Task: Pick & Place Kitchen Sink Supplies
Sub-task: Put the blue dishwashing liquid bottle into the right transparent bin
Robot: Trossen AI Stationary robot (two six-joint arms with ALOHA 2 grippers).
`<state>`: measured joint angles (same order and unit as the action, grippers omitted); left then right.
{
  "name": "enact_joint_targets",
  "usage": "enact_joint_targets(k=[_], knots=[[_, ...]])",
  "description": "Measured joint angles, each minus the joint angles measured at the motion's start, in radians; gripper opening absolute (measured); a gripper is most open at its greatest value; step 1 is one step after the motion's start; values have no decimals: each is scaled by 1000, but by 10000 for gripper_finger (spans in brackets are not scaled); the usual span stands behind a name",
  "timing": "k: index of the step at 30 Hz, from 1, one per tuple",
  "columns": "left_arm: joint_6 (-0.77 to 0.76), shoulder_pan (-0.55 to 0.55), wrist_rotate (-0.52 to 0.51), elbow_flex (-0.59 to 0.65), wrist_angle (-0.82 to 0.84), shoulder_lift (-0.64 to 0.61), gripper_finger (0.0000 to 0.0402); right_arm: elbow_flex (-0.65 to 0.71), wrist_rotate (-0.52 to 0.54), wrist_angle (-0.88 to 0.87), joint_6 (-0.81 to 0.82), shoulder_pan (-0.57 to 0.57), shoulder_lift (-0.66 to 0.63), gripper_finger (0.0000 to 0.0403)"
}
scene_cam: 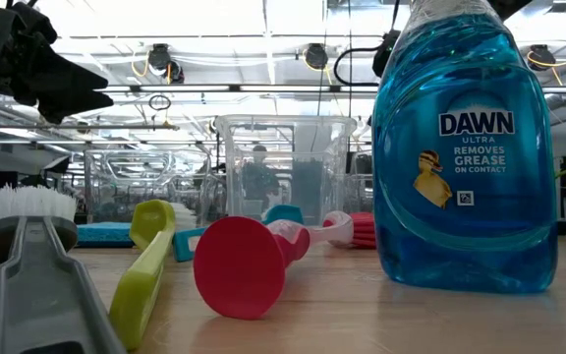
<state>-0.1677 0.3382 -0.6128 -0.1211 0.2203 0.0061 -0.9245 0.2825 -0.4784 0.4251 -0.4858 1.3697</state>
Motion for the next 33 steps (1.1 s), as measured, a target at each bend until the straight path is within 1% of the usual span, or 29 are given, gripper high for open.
enact_joint_targets(k=[13, 24, 30, 33], knots=[[0, 0, 0, 0, 0, 0, 253, 0, 0, -22, -4, 0, 0, 166], [0, 0, 0, 0, 0, 0, 253, 0, 4, -17, -26, 0, -2, 223], [1, 0, 0, 0, 0, 0, 253, 0, 6, -14, -30, 0, -17, 245], [6, 0, 0, 0, 0, 0, 253, 0, 30, -4, -51, 0, -36, 256]])
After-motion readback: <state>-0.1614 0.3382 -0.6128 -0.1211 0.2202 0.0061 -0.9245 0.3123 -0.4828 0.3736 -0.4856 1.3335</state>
